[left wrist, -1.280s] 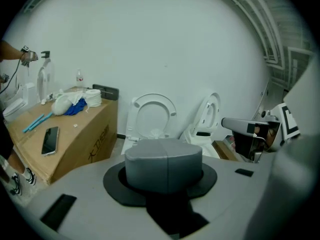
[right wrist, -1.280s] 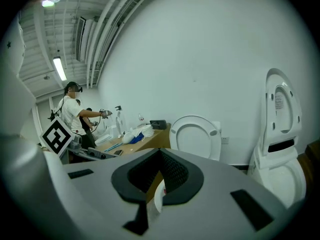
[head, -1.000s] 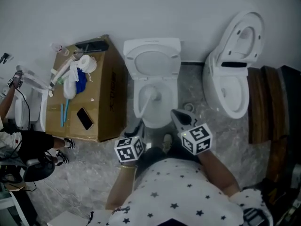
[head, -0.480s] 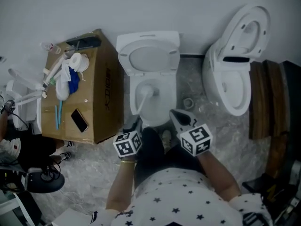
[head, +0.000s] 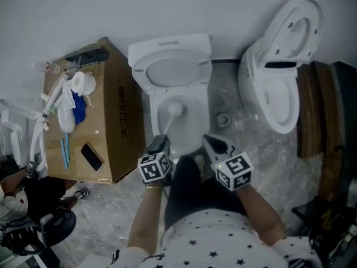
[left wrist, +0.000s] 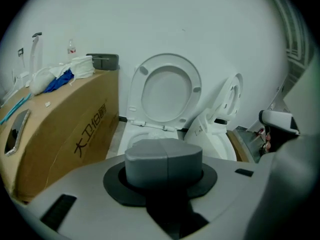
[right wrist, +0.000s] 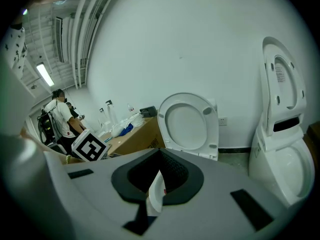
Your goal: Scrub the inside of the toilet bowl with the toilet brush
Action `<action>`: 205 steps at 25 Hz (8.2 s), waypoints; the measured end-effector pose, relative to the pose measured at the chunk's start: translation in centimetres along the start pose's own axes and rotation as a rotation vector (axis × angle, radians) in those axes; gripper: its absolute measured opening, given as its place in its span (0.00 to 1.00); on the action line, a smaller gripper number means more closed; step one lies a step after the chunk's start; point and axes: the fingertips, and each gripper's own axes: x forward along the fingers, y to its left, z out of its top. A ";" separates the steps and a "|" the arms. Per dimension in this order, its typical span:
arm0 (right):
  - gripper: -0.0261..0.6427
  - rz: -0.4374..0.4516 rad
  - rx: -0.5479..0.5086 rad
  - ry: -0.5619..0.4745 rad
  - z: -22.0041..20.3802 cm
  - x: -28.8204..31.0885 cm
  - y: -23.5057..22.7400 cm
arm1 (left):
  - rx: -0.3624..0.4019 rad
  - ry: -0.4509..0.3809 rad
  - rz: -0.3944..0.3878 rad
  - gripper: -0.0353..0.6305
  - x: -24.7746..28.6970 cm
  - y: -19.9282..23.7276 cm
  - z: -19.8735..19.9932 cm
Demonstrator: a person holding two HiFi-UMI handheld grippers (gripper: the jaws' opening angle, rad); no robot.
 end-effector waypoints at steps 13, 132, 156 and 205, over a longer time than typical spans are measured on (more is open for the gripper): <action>0.05 -0.062 0.046 0.049 -1.6 4.4 -2.6 | 0.036 0.109 -0.005 0.27 7.1 1.9 0.0; 0.05 -0.057 0.033 0.139 -6.6 4.6 -1.7 | 0.191 0.351 -0.077 0.27 10.5 -1.5 -11.0; 0.05 -0.009 -0.017 0.159 -5.7 6.2 0.2 | 0.175 0.386 -0.035 0.27 8.2 2.3 -12.9; 0.05 0.015 -0.024 0.213 -5.6 8.9 0.0 | 0.108 0.330 0.087 0.27 9.9 9.1 -7.0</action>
